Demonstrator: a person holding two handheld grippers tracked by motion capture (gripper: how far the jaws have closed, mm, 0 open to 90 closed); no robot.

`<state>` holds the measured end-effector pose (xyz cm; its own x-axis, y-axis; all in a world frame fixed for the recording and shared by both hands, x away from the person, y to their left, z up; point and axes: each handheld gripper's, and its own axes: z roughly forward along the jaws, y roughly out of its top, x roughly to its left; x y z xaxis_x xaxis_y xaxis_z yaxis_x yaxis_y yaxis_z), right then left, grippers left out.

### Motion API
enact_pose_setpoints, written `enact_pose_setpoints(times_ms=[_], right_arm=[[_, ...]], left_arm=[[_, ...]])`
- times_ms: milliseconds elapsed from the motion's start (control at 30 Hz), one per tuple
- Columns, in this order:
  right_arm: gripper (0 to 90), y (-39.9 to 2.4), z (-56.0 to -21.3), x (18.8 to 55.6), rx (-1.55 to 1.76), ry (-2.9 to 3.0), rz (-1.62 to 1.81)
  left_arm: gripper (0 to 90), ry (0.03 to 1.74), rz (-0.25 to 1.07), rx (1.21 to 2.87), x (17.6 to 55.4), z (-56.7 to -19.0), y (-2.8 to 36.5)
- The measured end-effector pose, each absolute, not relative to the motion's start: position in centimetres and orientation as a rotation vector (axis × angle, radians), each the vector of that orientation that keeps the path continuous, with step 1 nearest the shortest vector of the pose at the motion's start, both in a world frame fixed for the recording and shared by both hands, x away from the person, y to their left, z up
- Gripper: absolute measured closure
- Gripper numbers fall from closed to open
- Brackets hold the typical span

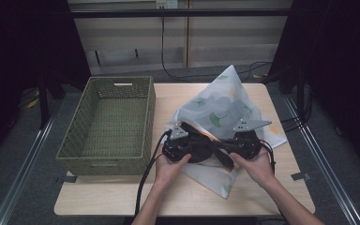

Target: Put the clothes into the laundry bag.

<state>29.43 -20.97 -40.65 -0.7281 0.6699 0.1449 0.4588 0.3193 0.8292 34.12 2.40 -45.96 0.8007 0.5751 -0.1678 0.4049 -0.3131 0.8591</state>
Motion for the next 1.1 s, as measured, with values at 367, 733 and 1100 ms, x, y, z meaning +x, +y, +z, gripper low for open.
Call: enact_pose_setpoints(times_ms=[367, 733, 1100], right_arm=[[88.7, -20.5, -37.7, 27.9, 0.938, 2.311, 1.489], [88.8, -20.4, -38.6, 27.4, 0.97, 2.398, 1.492], [88.7, -21.2, -42.5, 29.0, 1.075, 2.454, 1.356]], left_arm=[[83.7, 0.686, 0.179, 1.731, 35.4, -41.4, -0.4], [83.2, 0.784, 0.205, 1.761, 38.0, -48.2, -2.1], [53.7, 0.789, 0.205, 1.884, 37.5, -49.2, 0.0]])
